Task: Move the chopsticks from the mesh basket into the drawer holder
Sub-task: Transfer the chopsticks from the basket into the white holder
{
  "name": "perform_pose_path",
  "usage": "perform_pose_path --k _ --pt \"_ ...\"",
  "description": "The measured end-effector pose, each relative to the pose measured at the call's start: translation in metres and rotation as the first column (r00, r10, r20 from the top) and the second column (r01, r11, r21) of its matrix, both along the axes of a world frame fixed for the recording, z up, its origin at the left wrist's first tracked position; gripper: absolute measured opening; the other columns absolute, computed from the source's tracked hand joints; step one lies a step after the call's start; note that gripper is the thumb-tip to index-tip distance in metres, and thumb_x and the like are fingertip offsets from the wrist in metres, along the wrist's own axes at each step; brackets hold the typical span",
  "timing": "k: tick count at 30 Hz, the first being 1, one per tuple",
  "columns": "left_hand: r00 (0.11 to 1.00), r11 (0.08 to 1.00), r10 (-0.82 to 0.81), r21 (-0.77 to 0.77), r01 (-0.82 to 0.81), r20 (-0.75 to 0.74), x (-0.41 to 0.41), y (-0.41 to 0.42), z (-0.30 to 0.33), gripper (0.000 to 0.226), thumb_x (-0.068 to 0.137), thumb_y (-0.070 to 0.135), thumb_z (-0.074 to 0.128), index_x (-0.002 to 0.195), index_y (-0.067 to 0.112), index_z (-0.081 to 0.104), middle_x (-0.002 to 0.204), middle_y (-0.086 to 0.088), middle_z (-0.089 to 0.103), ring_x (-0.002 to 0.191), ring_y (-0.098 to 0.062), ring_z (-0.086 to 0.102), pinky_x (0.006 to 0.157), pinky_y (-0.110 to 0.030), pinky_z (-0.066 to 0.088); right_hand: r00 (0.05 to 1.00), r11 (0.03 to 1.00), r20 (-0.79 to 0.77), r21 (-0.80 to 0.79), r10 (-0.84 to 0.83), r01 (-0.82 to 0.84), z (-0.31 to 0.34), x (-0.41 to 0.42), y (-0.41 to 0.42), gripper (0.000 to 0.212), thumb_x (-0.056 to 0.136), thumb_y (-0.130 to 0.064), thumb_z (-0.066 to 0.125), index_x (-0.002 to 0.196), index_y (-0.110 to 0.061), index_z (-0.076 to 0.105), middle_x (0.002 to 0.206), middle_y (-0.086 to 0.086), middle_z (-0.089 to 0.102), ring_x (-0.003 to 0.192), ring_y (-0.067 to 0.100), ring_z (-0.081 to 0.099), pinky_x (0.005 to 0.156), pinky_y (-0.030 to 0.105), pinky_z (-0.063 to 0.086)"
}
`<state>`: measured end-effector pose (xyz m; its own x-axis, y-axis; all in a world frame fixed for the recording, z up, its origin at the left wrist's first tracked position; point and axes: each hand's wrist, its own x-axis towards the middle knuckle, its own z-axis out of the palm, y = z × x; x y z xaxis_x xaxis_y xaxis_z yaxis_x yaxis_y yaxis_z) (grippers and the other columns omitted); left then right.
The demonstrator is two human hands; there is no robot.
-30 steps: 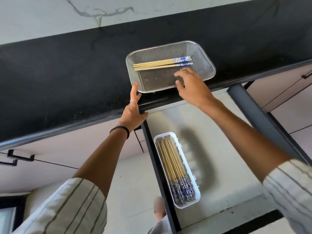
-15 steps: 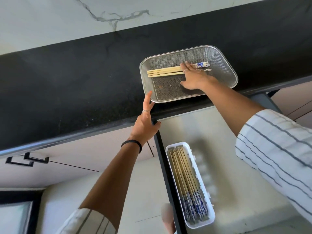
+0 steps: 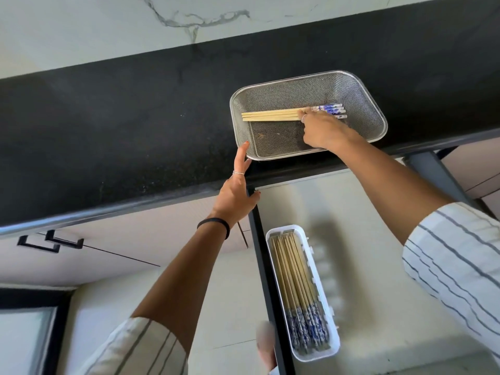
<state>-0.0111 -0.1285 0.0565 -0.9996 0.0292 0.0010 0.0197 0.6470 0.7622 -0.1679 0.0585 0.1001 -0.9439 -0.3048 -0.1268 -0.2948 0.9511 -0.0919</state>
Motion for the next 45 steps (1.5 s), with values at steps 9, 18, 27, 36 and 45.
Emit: perform_pose_path --k 9,18,27,36,45 --pt "1.000 1.000 -0.002 -0.017 0.002 0.026 0.000 0.002 0.003 0.113 0.079 -0.007 0.067 0.150 0.030 -0.013 0.154 -0.013 0.032 0.103 -0.031 0.066 0.087 -0.033 0.056 0.997 1.000 0.077 0.012 0.001 -0.002 0.004 0.004 0.005 0.062 0.092 -0.007 0.046 0.149 -0.009 0.021 0.156 0.015 0.024 0.140 0.035 0.028 0.114 0.040 0.026" --pt "0.998 1.000 0.004 0.001 -0.004 0.055 -0.003 0.001 -0.002 0.114 0.080 -0.006 0.066 0.149 0.035 -0.014 0.155 -0.009 0.032 0.068 0.005 0.051 0.073 -0.011 0.049 0.976 0.997 0.208 0.046 -0.065 0.057 -0.001 0.002 0.004 0.079 0.089 0.000 0.034 0.149 -0.016 -0.015 0.157 0.006 -0.024 0.146 0.022 -0.017 0.119 0.052 -0.004" --pt "1.000 1.000 0.017 -0.007 -0.017 0.010 -0.003 0.002 -0.004 0.110 0.081 -0.007 0.066 0.150 0.033 -0.010 0.154 -0.011 0.032 0.111 -0.028 0.062 0.070 0.001 0.043 0.978 0.998 0.201 0.038 -0.056 0.050 -0.012 -0.022 0.001 0.067 0.102 -0.023 0.030 0.148 -0.018 -0.018 0.156 0.003 -0.027 0.146 0.019 -0.017 0.118 0.052 -0.007" --pt "1.000 0.999 0.028 -0.042 -0.027 0.009 -0.002 0.005 -0.001 0.110 0.081 -0.006 0.065 0.150 0.034 -0.012 0.154 -0.013 0.033 0.124 -0.029 0.055 0.085 -0.012 0.043 0.991 1.000 -0.129 0.019 0.020 -0.018 -0.010 -0.026 0.000 0.058 0.087 0.004 0.046 0.142 -0.006 0.029 0.143 0.016 0.037 0.133 0.035 0.036 0.108 0.055 0.033" --pt "0.999 0.999 0.003 -0.050 -0.001 0.036 -0.001 0.003 0.004 0.112 0.080 -0.007 0.064 0.148 0.037 -0.013 0.155 -0.012 0.031 0.091 -0.018 0.062 0.086 -0.025 0.051 0.972 0.979 -0.201 0.183 0.124 -0.087 0.008 -0.014 0.011 0.040 0.089 0.003 0.043 0.128 -0.001 0.043 0.125 0.022 0.055 0.117 0.039 0.053 0.100 0.055 0.036"
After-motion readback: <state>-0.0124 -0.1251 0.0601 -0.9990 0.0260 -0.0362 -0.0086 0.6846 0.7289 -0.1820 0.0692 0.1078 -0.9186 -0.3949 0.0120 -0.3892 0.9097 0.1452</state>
